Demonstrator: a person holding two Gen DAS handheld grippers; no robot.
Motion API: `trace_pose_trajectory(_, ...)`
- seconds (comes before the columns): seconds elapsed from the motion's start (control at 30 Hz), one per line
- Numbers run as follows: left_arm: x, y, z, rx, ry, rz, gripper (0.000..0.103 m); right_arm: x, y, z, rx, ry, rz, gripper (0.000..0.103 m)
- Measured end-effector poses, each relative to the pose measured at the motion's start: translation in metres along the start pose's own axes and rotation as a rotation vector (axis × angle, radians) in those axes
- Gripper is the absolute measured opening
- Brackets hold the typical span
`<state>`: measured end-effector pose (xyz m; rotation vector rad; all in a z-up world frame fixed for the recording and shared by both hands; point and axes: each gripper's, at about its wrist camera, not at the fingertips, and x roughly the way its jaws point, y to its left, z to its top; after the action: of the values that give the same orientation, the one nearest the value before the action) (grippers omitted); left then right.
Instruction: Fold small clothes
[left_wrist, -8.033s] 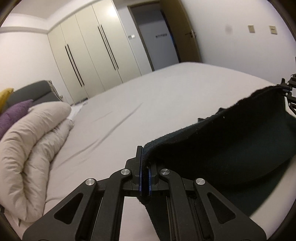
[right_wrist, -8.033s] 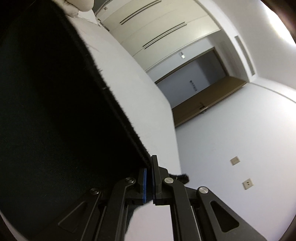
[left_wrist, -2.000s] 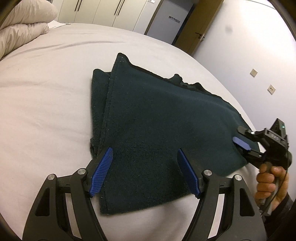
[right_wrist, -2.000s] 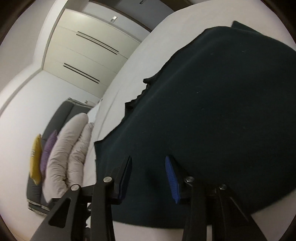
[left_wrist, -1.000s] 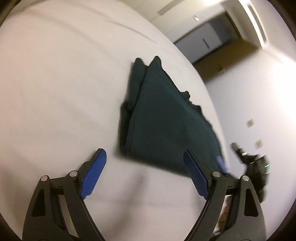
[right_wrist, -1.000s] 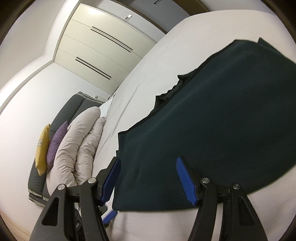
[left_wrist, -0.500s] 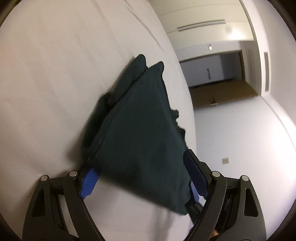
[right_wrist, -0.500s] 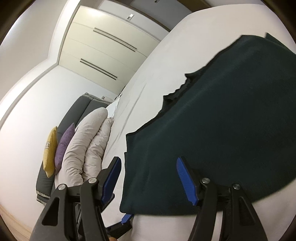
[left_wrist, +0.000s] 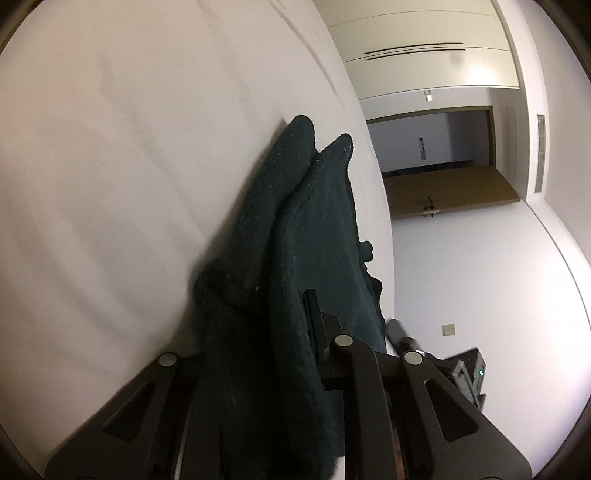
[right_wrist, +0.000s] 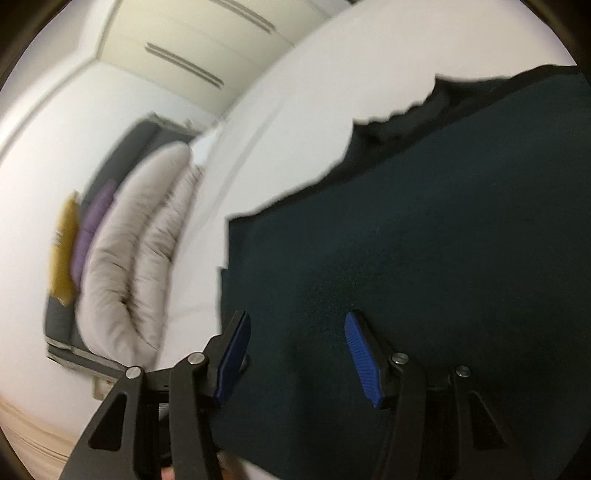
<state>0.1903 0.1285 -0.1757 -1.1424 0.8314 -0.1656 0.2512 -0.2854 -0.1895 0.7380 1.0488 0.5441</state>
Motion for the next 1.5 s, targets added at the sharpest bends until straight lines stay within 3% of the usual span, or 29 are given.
trace_pose_trajectory(0.07,0.001,-0.005,-0.001,0.030,-0.005,0.018,0.014,0.007,-0.001,0.003,-0.012,0.011,-0.023,0.050)
trace_pose_trajectory(0.33,-0.007,-0.036,-0.009,0.166,-0.048,0.109,0.010,-0.013,-0.016,0.003,0.036,0.002,0.089,0.052)
trace_pose_trajectory(0.43,0.005,-0.098,-0.024,0.411,-0.074,0.168,0.010,-0.037,-0.022,0.013,0.046,-0.023,0.139,0.058)
trace_pose_trajectory(0.53,0.035,-0.155,-0.071,0.766,-0.069,0.281,0.010,-0.058,-0.039,0.028,0.097,-0.028,0.219,0.066)
trace_pose_trajectory(0.6,0.062,-0.171,-0.116,1.011,-0.081,0.382,0.010,-0.063,-0.051,0.036,0.132,-0.010,0.258,0.078)
trace_pose_trajectory(0.7,0.079,-0.166,-0.156,1.164,-0.096,0.461,0.010,-0.056,-0.070,0.043,0.188,0.068,0.295,0.080)
trace_pose_trajectory(0.93,0.075,-0.169,-0.161,1.199,-0.138,0.485,0.010,-0.039,-0.067,0.051,0.182,0.114,0.351,0.080)
trace_pose_trajectory(1.07,0.077,-0.172,-0.164,1.216,-0.163,0.504,0.010,-0.026,-0.057,0.055,0.169,0.140,0.335,0.080)
trace_pose_trajectory(1.17,0.080,-0.176,-0.177,1.257,-0.170,0.535,0.010,-0.014,-0.048,0.060,0.144,0.172,0.291,0.070)
trace_pose_trajectory(1.33,0.090,-0.180,-0.193,1.319,-0.168,0.589,0.010,0.001,-0.035,0.067,0.058,0.209,0.176,0.021)
trace_pose_trajectory(1.5,0.095,-0.180,-0.210,1.400,-0.158,0.615,0.010,-0.013,-0.037,0.062,-0.008,0.166,0.094,0.014)
